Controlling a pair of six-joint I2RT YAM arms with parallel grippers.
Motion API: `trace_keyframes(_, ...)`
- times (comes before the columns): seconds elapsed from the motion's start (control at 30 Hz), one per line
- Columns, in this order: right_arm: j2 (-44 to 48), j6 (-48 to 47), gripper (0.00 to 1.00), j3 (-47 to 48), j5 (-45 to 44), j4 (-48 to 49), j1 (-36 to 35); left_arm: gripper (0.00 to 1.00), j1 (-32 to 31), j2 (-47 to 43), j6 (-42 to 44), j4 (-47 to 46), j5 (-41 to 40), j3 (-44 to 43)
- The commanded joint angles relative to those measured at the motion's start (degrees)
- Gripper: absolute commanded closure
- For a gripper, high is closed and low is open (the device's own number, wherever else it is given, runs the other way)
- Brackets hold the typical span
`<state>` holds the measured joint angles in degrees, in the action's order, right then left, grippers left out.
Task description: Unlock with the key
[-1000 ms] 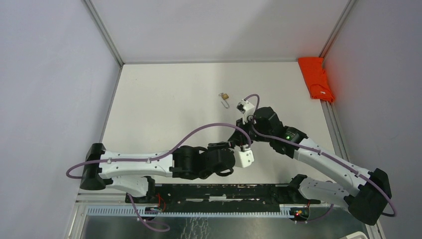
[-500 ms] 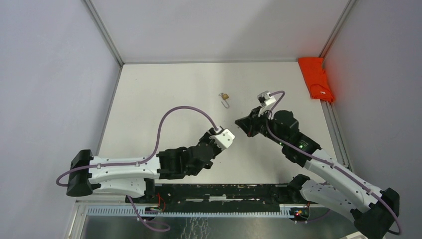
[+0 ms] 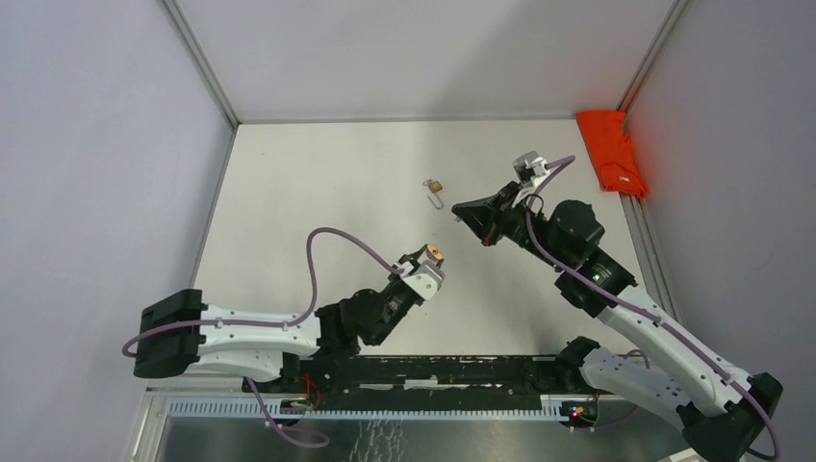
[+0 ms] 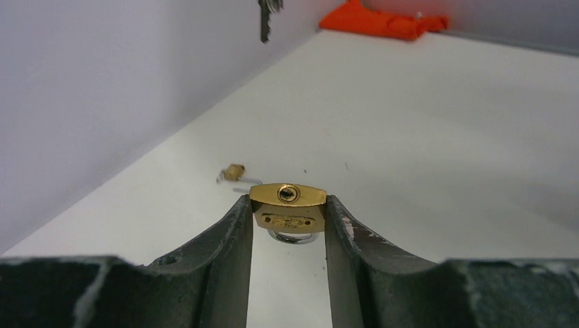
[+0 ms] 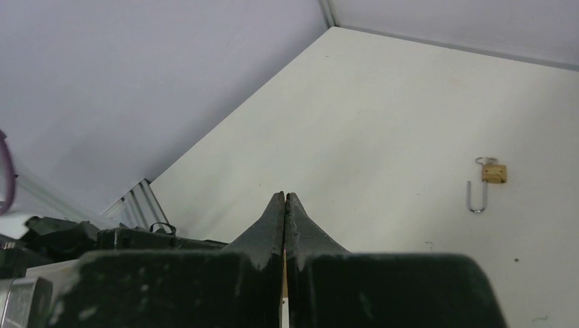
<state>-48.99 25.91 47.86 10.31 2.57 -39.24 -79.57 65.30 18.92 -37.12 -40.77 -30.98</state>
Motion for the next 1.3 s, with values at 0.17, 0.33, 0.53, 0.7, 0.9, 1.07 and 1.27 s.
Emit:
trace_keyframes(0.17,-4.2,0.2,1.00,4.6,7.0,-0.5,0.2,0.98,1.1,7.5,15.2,-34.2,-5.2,0.8)
trace_keyframes(0.33,-5.6,-0.7,1.00,5.5,8.7,-1.2,0.1,0.98,1.8,12.4,18.0,-43.0,-5.5,0.7)
trace_keyframes(0.53,-5.2,-3.3,1.00,7.4,7.7,-2.4,0.1,0.98,3.9,12.0,11.3,-40.5,-3.4,0.4)
trace_keyframes(0.7,-5.6,-7.6,1.00,6.5,1.2,-8.3,0.2,0.98,6.2,7.2,6.6,-33.9,-1.9,0.2)
trace_keyframes(0.9,-9.6,-10.3,0.78,-0.1,-2.6,-14.0,0.8,0.98,11.4,-6.9,-4.0,-17.7,-3.9,2.1)
trace_keyframes(1.07,-19.7,-12.5,0.54,-4.3,2.6,-14.6,0.8,0.98,13.7,-17.8,-6.9,-4.7,-5.3,1.8)
trace_keyframes(1.27,-34.8,-17.6,0.55,2.8,-1.8,-20.2,-2.4,0.98,13.8,-23.8,-7.1,-1.0,-7.3,4.0)
